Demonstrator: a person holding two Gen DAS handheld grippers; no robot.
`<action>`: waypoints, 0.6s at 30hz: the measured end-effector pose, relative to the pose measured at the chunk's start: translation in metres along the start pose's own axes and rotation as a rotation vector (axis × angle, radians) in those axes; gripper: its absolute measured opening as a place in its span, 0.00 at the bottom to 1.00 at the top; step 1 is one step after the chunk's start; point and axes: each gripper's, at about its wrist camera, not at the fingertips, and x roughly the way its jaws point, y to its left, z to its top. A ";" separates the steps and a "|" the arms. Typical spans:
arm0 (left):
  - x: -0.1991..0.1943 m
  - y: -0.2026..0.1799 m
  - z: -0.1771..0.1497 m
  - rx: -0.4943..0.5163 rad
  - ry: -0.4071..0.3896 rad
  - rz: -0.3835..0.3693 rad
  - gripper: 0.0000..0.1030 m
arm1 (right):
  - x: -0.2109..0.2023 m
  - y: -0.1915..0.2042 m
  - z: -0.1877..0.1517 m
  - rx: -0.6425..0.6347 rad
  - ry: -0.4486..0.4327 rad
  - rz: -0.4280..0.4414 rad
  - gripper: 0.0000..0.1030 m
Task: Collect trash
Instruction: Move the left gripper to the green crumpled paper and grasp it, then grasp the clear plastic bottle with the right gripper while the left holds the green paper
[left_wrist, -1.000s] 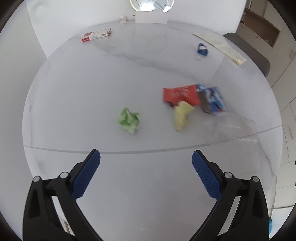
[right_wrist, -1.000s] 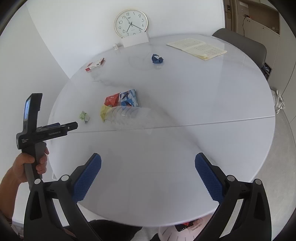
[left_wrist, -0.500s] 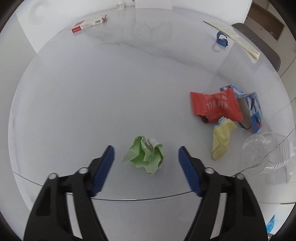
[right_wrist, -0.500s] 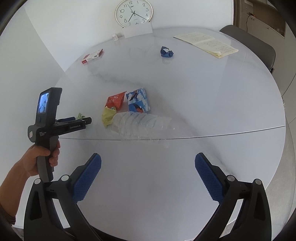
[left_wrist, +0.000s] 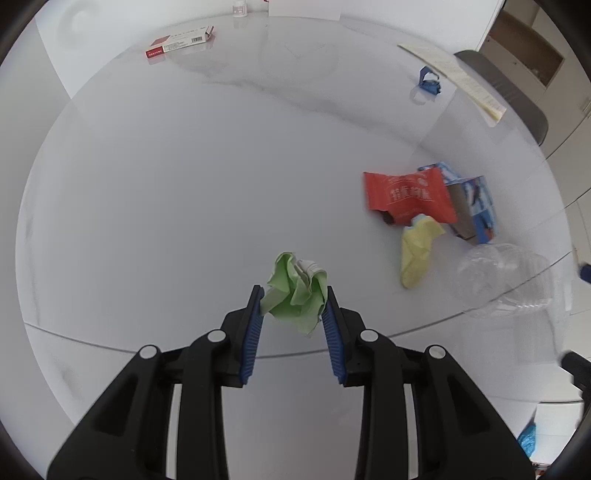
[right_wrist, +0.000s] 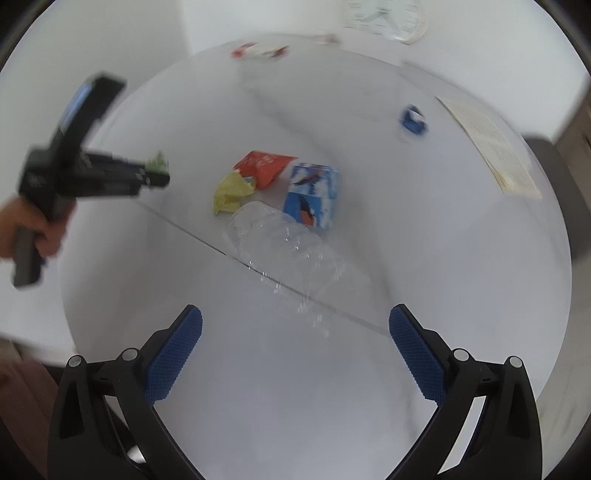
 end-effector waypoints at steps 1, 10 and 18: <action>-0.005 0.001 -0.001 -0.003 -0.005 -0.009 0.30 | 0.009 0.002 0.007 -0.062 0.018 -0.003 0.98; -0.042 0.006 -0.017 -0.002 -0.037 -0.050 0.31 | 0.082 0.004 0.041 -0.280 0.189 0.017 0.80; -0.055 -0.002 -0.029 0.000 -0.036 -0.059 0.30 | 0.071 -0.002 0.029 -0.180 0.161 0.073 0.73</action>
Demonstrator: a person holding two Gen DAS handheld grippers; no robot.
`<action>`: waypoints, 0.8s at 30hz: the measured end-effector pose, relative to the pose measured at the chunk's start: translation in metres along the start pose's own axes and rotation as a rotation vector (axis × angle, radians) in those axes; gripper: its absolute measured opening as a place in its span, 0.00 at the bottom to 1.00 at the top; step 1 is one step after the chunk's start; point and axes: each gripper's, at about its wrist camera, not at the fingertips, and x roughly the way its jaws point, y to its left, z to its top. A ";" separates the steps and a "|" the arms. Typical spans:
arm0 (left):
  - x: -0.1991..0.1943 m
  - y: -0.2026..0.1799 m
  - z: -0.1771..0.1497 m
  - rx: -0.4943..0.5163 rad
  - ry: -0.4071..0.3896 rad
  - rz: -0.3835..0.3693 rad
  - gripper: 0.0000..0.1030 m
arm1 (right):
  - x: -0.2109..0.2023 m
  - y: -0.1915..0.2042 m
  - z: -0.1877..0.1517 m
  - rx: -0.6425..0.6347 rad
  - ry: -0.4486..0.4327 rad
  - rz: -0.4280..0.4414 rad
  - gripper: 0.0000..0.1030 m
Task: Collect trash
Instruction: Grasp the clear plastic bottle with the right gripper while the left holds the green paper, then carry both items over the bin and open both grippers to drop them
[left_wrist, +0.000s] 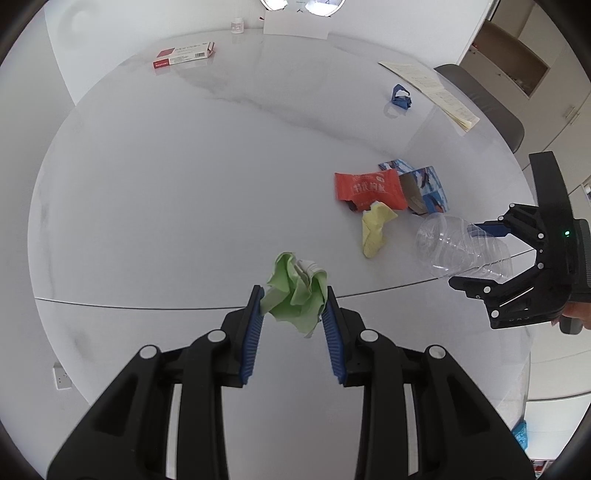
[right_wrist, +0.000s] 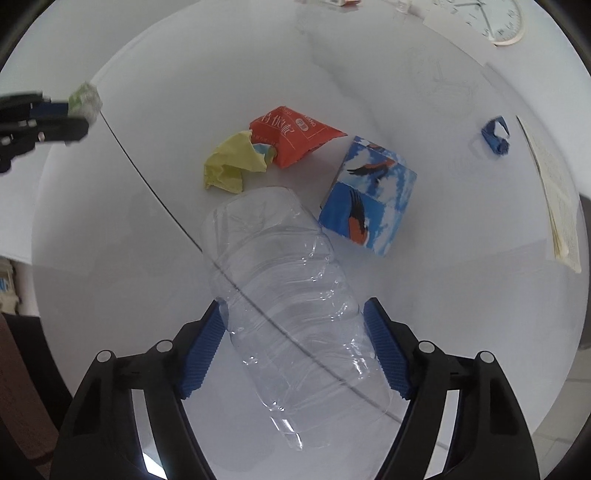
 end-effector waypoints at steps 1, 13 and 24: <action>-0.002 -0.004 -0.002 0.006 0.001 -0.004 0.30 | -0.007 -0.001 -0.007 0.031 -0.019 0.008 0.73; -0.019 -0.117 -0.051 0.222 0.066 -0.148 0.30 | -0.097 0.004 -0.164 0.560 -0.240 0.117 0.74; -0.027 -0.245 -0.118 0.479 0.131 -0.258 0.31 | -0.127 0.034 -0.334 0.818 -0.198 0.075 0.74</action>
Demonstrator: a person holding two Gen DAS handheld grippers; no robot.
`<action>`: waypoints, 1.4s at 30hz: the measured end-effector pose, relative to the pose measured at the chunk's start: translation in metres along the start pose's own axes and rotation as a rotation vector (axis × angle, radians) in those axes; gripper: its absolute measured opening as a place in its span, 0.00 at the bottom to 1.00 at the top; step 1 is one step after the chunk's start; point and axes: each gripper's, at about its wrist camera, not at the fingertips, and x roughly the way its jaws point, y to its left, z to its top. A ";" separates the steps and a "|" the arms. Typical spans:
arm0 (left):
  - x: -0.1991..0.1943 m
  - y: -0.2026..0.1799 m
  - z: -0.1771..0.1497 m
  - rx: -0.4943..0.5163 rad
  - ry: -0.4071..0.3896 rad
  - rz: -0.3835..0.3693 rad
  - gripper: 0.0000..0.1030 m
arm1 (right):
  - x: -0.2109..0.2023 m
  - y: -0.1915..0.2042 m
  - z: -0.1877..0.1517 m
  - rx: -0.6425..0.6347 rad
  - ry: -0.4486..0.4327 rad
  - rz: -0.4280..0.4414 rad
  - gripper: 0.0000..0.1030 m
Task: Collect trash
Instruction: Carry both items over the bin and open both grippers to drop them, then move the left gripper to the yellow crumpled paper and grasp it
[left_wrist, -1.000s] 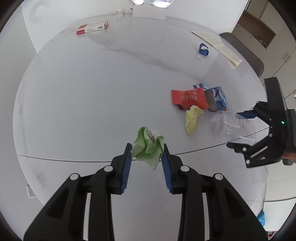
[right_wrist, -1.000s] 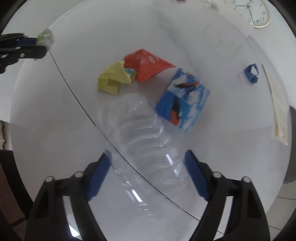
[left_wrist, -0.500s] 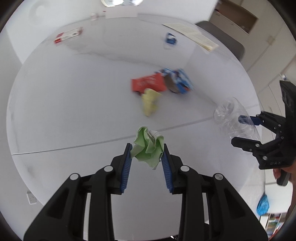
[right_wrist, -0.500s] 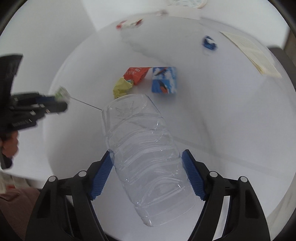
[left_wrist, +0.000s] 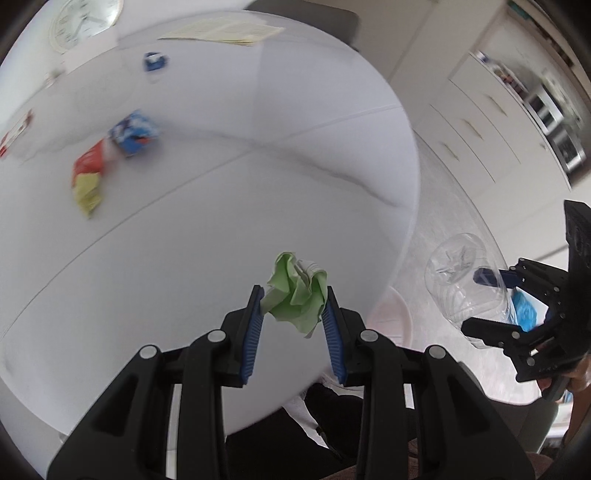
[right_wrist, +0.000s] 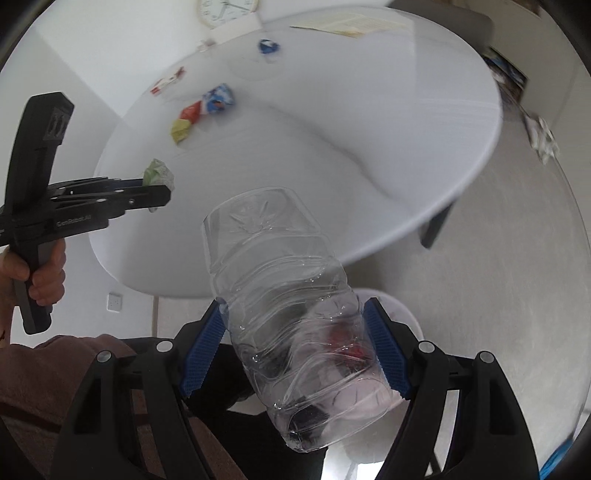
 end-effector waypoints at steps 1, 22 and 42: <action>0.004 -0.012 -0.001 0.027 0.009 -0.010 0.31 | -0.003 -0.007 -0.006 0.022 -0.002 -0.005 0.74; 0.089 -0.158 -0.039 0.237 0.149 -0.080 0.79 | 0.010 -0.103 -0.073 0.185 0.015 -0.053 0.74; 0.038 -0.128 -0.024 0.072 0.027 0.062 0.91 | 0.059 -0.084 -0.083 0.130 0.113 -0.060 0.94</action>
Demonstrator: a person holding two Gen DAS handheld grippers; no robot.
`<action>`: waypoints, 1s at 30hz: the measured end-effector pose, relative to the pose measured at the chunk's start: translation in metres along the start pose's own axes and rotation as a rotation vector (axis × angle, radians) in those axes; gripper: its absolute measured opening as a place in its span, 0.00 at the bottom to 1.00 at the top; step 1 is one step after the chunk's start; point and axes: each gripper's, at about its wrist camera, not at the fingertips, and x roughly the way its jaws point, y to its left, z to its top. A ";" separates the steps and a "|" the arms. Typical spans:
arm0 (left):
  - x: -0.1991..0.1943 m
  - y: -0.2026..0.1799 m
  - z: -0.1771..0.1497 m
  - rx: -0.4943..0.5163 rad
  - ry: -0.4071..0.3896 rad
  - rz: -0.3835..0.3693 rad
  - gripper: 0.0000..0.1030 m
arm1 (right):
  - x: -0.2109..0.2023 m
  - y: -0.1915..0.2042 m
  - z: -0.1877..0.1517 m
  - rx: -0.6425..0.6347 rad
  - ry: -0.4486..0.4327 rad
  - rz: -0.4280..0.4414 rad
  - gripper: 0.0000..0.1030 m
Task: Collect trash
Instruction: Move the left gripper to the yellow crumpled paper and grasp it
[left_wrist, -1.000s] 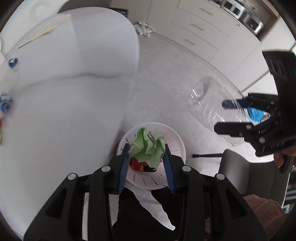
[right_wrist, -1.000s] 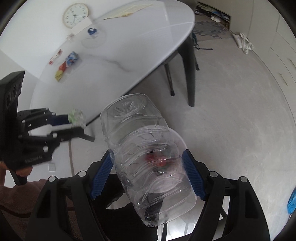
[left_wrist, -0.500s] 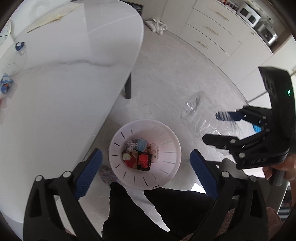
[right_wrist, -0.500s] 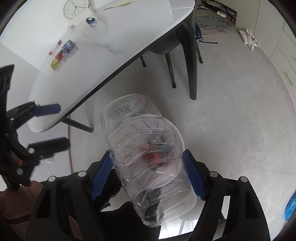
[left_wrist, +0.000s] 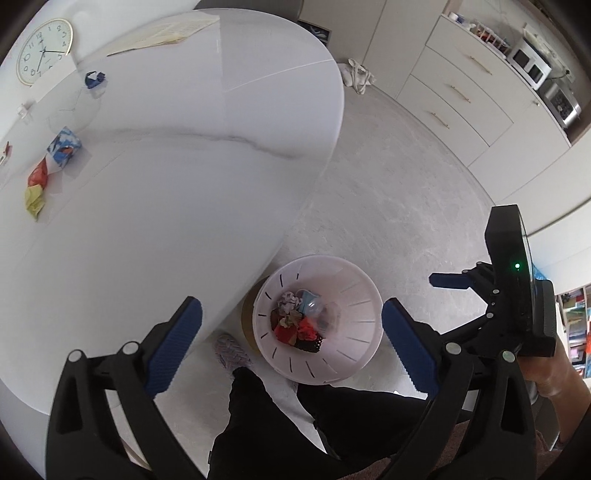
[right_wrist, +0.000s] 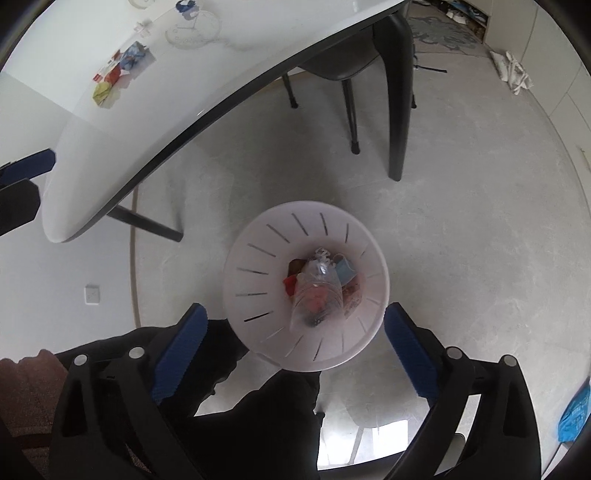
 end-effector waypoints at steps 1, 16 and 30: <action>0.000 0.001 -0.001 -0.002 -0.003 0.001 0.91 | -0.003 0.000 0.001 0.007 -0.008 -0.007 0.95; -0.015 0.063 0.004 -0.125 -0.071 0.062 0.91 | -0.037 0.024 0.032 -0.017 -0.086 -0.086 0.96; -0.017 0.296 0.049 -0.392 -0.175 0.321 0.91 | -0.053 0.116 0.135 0.015 -0.235 -0.032 0.98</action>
